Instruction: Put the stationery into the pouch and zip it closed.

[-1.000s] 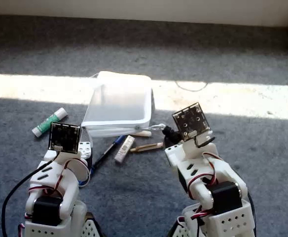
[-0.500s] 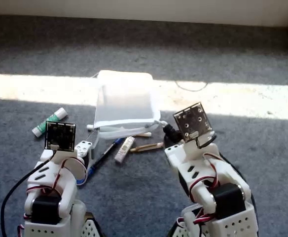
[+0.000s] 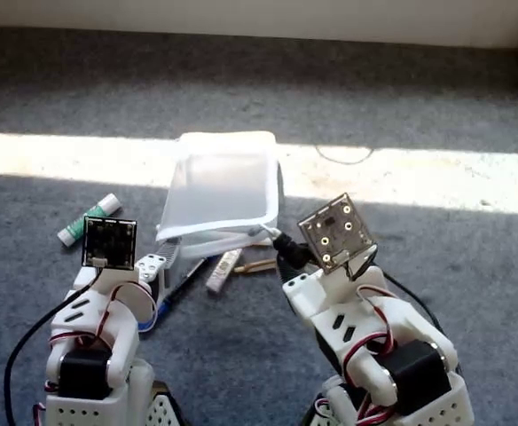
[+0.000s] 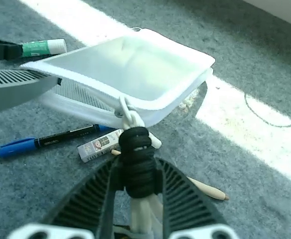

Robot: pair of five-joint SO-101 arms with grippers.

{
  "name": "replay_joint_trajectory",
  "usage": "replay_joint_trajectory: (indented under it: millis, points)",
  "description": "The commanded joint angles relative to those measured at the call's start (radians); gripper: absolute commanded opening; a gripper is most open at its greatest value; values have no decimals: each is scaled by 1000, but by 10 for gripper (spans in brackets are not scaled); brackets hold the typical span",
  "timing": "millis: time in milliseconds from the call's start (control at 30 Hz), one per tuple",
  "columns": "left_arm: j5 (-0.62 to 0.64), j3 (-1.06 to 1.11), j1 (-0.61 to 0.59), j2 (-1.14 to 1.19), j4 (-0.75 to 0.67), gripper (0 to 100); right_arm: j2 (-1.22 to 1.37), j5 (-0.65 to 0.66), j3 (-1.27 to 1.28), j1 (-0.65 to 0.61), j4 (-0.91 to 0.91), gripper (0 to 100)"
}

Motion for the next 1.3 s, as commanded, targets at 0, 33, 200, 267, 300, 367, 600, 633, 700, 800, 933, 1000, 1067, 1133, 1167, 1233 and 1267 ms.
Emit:
replay_joint_trajectory:
  millis: [0,33,200,267,300,367,600,633,700,800,933,1000,1067,1133,1167,1233,1267]
  points:
    - [12,-5,-1,-4,-20,239,-21,-11,-99,-12,21,5]
    - [12,-4,-1,-4,-20,239,-21,-11,-117,-12,35,5]
    - [12,51,-1,-7,-91,236,-22,-12,-182,-12,90,5]
    - [12,67,-1,-7,-118,235,-22,-12,-179,-12,90,5]
    - [12,67,1,-7,-123,234,-22,-12,-177,-12,88,5]
    - [12,62,2,-7,-123,230,-22,-12,-177,-12,88,5]
    - [11,35,130,-8,-123,171,-22,-12,-177,-12,88,5]
    - [11,30,137,-8,-123,180,-22,-12,-177,-12,90,5]
    - [12,30,150,-7,-124,184,-22,-12,-177,-12,90,5]
    - [11,28,156,-7,-123,139,-22,-12,-177,-12,90,5]
    - [6,-4,151,-7,-121,37,-22,-9,-177,-10,90,5]
    - [5,-42,151,-4,-120,2,-22,-6,-177,-8,90,5]
    - [5,-77,150,-4,-98,7,-22,-6,-177,-7,91,5]
    - [3,-114,150,-2,-69,7,-22,-6,-180,-7,110,9]
    - [3,-133,148,-2,-54,7,-22,-6,-182,-7,119,10]
    - [3,-166,116,-2,-31,7,-22,-6,-185,-7,131,11]
    - [3,-183,97,-2,-25,7,-22,-6,-185,-5,131,12]
